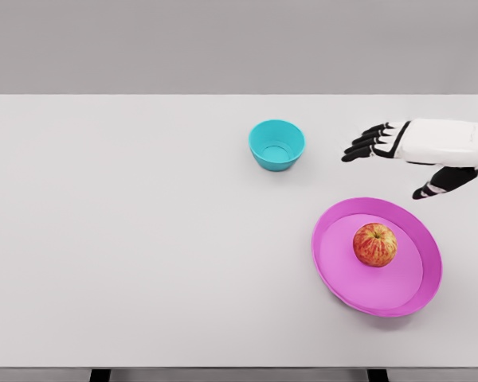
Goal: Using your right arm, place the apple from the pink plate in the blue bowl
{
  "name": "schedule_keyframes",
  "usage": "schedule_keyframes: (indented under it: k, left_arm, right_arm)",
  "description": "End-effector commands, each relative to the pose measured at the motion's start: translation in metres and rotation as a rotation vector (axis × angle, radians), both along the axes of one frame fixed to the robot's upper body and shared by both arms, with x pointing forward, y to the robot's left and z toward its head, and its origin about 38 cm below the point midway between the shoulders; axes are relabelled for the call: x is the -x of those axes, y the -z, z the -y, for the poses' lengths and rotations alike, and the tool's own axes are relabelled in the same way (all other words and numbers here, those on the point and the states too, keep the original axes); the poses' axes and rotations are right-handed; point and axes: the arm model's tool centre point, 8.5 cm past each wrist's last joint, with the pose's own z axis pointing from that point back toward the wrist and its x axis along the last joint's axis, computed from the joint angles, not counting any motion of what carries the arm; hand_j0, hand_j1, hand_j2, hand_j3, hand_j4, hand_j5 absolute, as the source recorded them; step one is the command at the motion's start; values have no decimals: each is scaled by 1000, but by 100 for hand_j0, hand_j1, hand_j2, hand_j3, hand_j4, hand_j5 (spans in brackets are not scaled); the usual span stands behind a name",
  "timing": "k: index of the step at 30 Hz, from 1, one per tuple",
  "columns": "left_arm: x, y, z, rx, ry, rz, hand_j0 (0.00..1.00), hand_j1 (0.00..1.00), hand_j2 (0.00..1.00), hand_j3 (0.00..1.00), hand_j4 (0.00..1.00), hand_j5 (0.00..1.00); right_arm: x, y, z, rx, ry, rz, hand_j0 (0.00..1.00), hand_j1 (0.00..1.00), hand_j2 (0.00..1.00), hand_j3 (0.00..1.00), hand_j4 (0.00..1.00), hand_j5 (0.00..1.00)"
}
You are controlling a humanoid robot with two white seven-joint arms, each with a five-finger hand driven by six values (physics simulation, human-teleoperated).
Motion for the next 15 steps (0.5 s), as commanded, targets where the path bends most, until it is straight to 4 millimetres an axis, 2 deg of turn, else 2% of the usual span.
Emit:
schedule_keyframes:
  k: [1,3,6,7,10,15]
  left_arm:
    - [0,0,0,0,0,0,100,100,100,100,100,100]
    - [0,0,0,0,0,0,100,100,100,100,100,100]
    - [0,0,0,0,0,0,100,100,100,100,100,100]
    - [0,0,0,0,0,0,100,100,100,100,100,100]
    - [0,0,0,0,0,0,100,100,100,100,100,100]
    - [0,0,0,0,0,0,100,100,100,100,100,100]
  right_arm:
    - [6,12,7,6,15,-45,100,100,100,100,100,100]
    - [8,13,15,13,36,-51,100,100,100,100,100,100]
    - [22,48,25,11,70,-142,100,100,100,100,100,100]
    - [25,61,24,18,65,-175,100,100,100,100,100,100]
    - [26,75,11,35,22,-197,100,100,100,100,100,100]
    - [26,92,-7,48,-32,-202,100,100,100,100,100,100]
